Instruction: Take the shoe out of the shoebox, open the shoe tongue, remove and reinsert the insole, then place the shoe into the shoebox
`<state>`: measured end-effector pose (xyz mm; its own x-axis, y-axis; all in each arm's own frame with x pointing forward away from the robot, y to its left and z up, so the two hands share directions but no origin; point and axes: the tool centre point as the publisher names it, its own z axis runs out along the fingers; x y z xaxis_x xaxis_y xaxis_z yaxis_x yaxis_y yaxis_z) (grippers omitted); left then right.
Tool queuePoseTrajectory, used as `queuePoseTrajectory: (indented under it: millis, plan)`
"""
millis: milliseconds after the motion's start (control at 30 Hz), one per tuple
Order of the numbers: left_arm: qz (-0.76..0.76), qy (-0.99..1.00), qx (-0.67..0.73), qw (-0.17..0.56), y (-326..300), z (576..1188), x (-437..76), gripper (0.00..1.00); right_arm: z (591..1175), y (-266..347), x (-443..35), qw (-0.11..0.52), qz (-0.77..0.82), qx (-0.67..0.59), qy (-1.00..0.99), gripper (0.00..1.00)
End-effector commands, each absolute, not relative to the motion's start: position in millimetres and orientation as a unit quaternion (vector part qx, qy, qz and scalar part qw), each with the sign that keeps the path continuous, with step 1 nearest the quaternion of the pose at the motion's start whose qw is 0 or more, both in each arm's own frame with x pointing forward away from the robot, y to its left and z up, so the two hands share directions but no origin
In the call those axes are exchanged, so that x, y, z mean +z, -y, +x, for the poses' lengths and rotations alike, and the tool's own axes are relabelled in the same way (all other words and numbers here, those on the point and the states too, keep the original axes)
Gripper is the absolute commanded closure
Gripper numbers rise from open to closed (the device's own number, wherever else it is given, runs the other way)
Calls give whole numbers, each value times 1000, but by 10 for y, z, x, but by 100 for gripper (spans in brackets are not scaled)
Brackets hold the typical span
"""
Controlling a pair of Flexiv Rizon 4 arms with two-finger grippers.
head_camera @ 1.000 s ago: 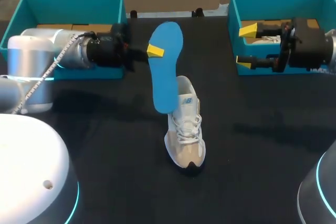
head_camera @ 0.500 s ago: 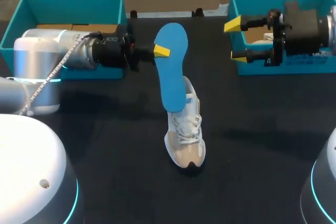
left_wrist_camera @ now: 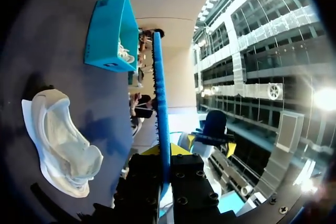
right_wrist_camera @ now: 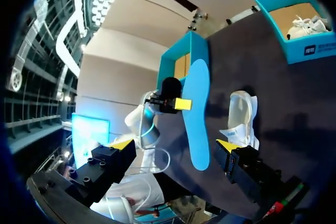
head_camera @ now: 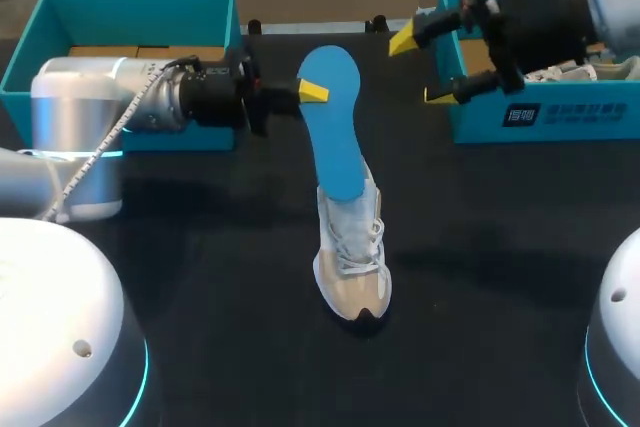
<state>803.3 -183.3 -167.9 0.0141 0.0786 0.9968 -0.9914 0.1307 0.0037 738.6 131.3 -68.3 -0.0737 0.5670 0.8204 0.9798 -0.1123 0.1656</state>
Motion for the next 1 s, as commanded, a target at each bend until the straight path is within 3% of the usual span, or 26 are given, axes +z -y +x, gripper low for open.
queuePoseTrajectory:
  millis: [33, 1000]
  plan:
    - [458, 504, 478, 555, 1868, 8034, -1652, 100, 7500, -1484, -677, 190, -666, -319, 647, 0]
    - [460, 502, 474, 558, 1881, 8035, -1653, 100, 7617, -1743, -694, 24, -682, -164, 712, 0]
